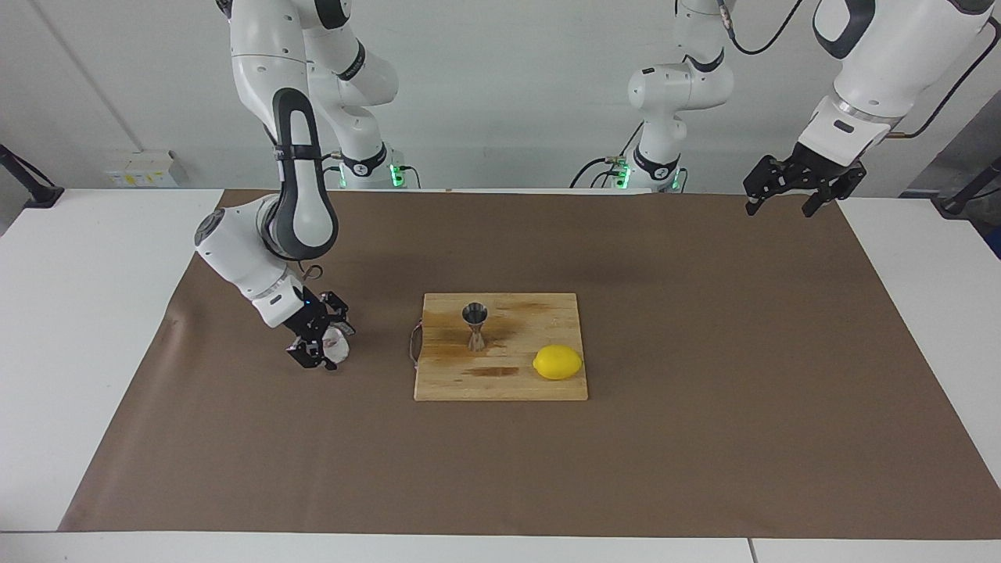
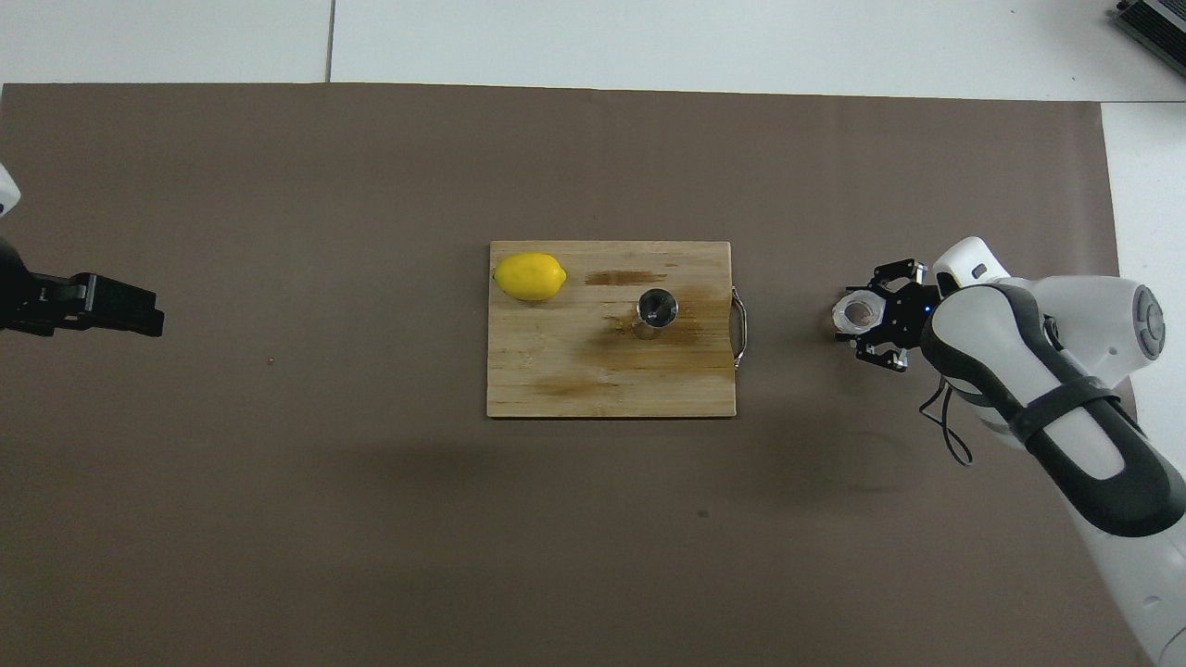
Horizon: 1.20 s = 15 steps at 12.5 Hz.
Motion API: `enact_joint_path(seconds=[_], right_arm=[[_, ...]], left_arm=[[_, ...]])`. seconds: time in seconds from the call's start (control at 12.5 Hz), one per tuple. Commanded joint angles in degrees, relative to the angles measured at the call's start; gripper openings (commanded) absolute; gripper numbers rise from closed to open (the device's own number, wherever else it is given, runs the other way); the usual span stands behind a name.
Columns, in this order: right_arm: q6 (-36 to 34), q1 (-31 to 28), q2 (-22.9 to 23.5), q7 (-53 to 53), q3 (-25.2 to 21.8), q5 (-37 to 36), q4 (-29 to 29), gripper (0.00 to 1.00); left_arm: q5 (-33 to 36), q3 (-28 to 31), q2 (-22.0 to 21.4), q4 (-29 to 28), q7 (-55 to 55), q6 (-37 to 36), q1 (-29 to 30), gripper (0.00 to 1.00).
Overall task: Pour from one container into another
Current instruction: 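Lower the white cup, open the right gripper and draw back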
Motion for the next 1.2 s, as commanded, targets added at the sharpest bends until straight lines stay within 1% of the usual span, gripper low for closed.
enact_joint_path(seconds=[0.0,0.16,0.24,0.32,0.48,0.56,0.88,1.04,1.12], right_arm=[[-3.7,-0.2,-4.2,1.5,-0.1,0.7,-0.4,1.00],[-8.0,-0.6,-7.4,5.5,-0.2,-1.3,-0.4,1.00],[-9.6,-0.6,-9.4,10.7,-0.3,-4.0,-0.3,1.00],[-12.0,-0.4,-11.2,18.3,-0.3,-8.4,0.4,1.00],[-14.4,-0.2,-13.5,30.2,-0.2,-14.4,2.3,1.00],[-15.5,-0.2,-14.2,36.3,-0.2,-16.9,3.3,1.00],[-22.9,-0.3,-14.2,58.7,-0.2,-29.7,10.2,1.00],[-28.0,-0.1,-14.3,69.7,-0.2,-33.3,12.0,1.00],[-30.4,-0.1,-14.7,74.1,0.0,-36.8,13.5,1.00]], left_arm=[[-0.6,0.0,-1.0,-0.9,0.3,-0.5,0.5,1.00],[-0.6,0.0,-1.0,-0.9,0.4,-0.5,0.5,1.00],[-0.6,0.0,-1.0,-0.9,0.3,-0.5,0.5,1.00],[-0.6,0.0,-1.0,-0.9,0.3,-0.5,0.5,1.00],[-0.6,0.0,-1.0,-0.9,0.3,-0.5,0.5,1.00],[-0.6,0.0,-1.0,-0.9,0.3,-0.5,0.5,1.00],[-0.6,0.0,-1.0,-0.9,0.4,-0.5,0.5,1.00],[-0.6,0.2,-1.0,-0.9,0.3,-0.5,-0.1,1.00],[-0.6,0.1,-1.0,-0.9,0.4,-0.5,-0.4,1.00]])
